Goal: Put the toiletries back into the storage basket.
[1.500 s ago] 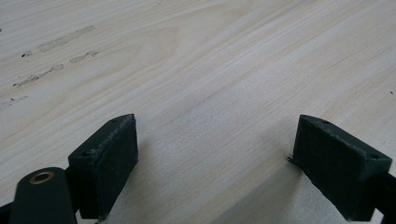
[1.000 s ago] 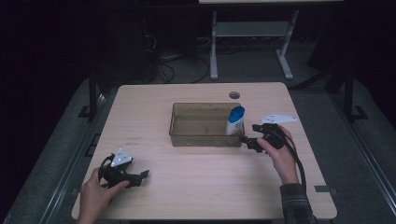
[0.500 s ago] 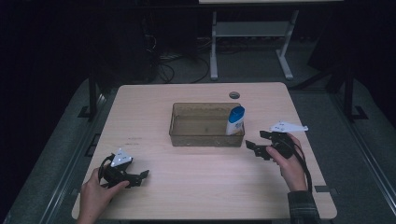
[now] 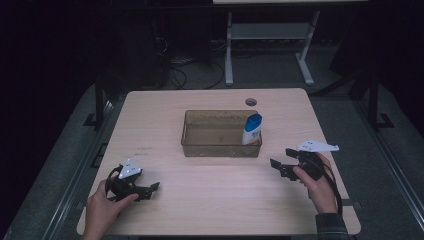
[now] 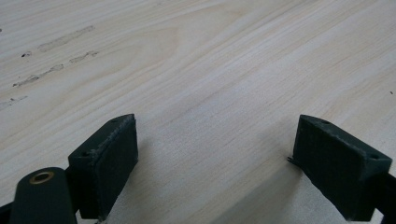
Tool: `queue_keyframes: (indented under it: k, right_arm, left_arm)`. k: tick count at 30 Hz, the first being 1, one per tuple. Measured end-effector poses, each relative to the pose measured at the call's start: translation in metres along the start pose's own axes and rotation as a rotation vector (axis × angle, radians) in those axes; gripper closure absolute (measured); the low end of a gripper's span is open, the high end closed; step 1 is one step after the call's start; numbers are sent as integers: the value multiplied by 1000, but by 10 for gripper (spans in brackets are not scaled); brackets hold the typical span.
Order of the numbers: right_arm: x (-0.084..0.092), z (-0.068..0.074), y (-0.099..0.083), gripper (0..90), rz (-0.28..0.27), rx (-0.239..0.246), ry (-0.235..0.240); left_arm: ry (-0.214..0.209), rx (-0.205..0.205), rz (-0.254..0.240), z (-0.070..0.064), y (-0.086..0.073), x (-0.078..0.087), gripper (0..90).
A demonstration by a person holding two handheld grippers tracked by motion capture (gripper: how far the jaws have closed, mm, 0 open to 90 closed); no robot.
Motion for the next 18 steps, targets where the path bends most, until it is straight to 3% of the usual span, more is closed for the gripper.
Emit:
queue_keyframes:
  k: [18]
  right_arm:
    - [21,-11,-37,237,43,-45,-50]
  left_arm:
    - [0,-1,1,0,0,0,129]
Point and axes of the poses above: each handheld gripper's, and its own axes: x roughly backward along the jaws, y roughly out of its top, z roughly to its left, the point moved 3 cm from there along -x, roughly forward along the jaws, and after that the axes turned 7 degrees about y, right-handed, at the moved point
